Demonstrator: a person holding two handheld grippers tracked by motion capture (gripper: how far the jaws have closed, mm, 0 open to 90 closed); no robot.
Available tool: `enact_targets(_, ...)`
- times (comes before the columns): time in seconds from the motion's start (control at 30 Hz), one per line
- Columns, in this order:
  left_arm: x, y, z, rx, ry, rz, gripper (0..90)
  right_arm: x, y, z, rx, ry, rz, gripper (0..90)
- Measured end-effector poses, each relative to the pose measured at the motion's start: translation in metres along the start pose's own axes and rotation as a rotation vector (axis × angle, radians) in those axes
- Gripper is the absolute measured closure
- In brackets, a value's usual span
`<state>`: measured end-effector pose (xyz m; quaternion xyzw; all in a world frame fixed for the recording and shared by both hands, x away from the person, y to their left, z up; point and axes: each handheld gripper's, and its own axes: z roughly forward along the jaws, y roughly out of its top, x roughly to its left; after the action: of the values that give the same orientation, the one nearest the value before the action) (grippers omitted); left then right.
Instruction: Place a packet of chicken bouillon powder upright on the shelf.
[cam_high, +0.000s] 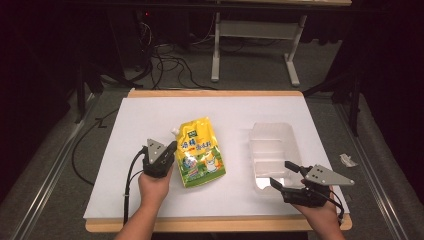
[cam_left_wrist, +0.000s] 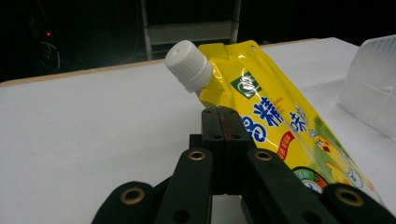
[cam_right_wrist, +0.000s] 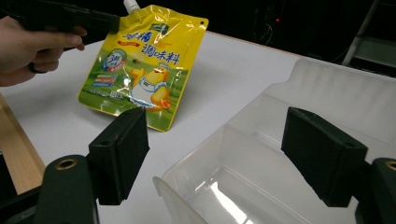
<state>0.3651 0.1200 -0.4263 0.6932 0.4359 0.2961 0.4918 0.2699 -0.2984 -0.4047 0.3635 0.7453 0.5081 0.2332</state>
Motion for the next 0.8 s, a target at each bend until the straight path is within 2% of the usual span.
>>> enact_targets(0.23, -0.017, 0.001, -0.025, -0.073, -0.011, 0.069, 90.0, 0.003, 0.001, 0.0, -0.006, 0.013, -0.001, 22.6)
enact_targets(0.47, -0.026, -0.006, -0.053, -0.09, -0.056, 0.122, 90.0, 0.016, 0.005, 0.006, -0.005, 0.023, -0.013, 21.4)
enact_targets(0.53, -0.027, -0.007, -0.056, -0.093, -0.06, 0.129, 90.0, 0.019, 0.006, 0.008, -0.007, 0.024, -0.014, 21.1)
enact_targets(0.7, -0.036, -0.01, -0.067, -0.118, -0.073, 0.176, 90.0, 0.033, 0.018, 0.02, -0.012, 0.019, -0.018, 19.7)
enact_targets(0.77, -0.037, -0.011, -0.068, -0.121, -0.076, 0.18, 90.0, 0.035, 0.021, 0.023, -0.008, 0.021, -0.018, 19.3)
enact_targets(0.8, -0.037, -0.011, -0.068, -0.124, -0.079, 0.18, 90.0, 0.039, 0.026, 0.03, -0.001, 0.02, -0.027, 18.5)
